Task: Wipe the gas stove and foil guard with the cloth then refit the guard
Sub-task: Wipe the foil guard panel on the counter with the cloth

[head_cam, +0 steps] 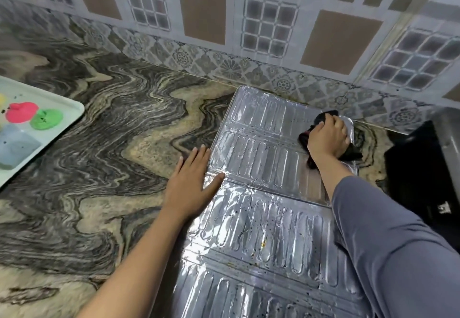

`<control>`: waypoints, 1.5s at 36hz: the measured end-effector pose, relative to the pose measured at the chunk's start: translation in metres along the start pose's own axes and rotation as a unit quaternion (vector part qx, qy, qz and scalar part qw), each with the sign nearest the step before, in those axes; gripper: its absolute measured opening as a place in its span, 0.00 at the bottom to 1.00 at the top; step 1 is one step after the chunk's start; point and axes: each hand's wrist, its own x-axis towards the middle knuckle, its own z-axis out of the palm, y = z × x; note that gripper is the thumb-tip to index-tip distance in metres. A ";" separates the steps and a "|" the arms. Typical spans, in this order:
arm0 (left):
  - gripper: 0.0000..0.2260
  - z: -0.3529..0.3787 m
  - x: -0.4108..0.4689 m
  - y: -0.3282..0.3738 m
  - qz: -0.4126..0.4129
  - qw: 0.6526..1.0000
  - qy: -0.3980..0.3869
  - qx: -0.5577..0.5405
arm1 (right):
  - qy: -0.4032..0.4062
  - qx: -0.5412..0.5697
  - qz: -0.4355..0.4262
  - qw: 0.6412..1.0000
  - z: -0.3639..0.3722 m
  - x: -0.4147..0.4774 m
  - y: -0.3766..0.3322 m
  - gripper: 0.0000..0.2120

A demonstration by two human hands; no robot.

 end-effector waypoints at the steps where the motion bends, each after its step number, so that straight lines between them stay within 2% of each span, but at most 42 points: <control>1: 0.33 0.000 0.000 0.000 -0.001 1.000 -0.001 0.001 | 0.000 -0.001 0.000 1.000 0.002 0.002 -0.002 0.18; 19: 0.32 -0.001 -0.002 0.000 -0.007 1.000 -0.010 -0.017 | -0.051 0.004 -0.029 0.998 0.034 -0.011 -0.068 0.20; 38: 0.31 -0.002 -0.002 0.002 -0.004 1.000 -0.020 0.000 | -0.137 0.007 -0.169 0.976 0.063 -0.035 -0.138 0.20; 44: 0.31 -0.003 -0.002 0.003 -0.005 1.000 -0.022 0.001 | -0.187 0.002 -0.272 0.944 0.065 -0.040 -0.146 0.20; 50: 0.31 -0.001 -0.002 0.004 -0.008 1.000 -0.024 0.016 | -0.246 0.025 -0.438 0.864 0.045 -0.033 -0.110 0.19; 52: 0.32 0.000 -0.002 0.004 -0.009 1.000 -0.022 0.017 | -0.264 0.024 -0.449 0.853 0.035 -0.024 -0.095 0.18; 54: 0.32 0.002 -0.002 0.003 -0.013 0.999 -0.024 0.016 | -0.260 0.021 -0.424 0.867 0.027 -0.015 -0.079 0.18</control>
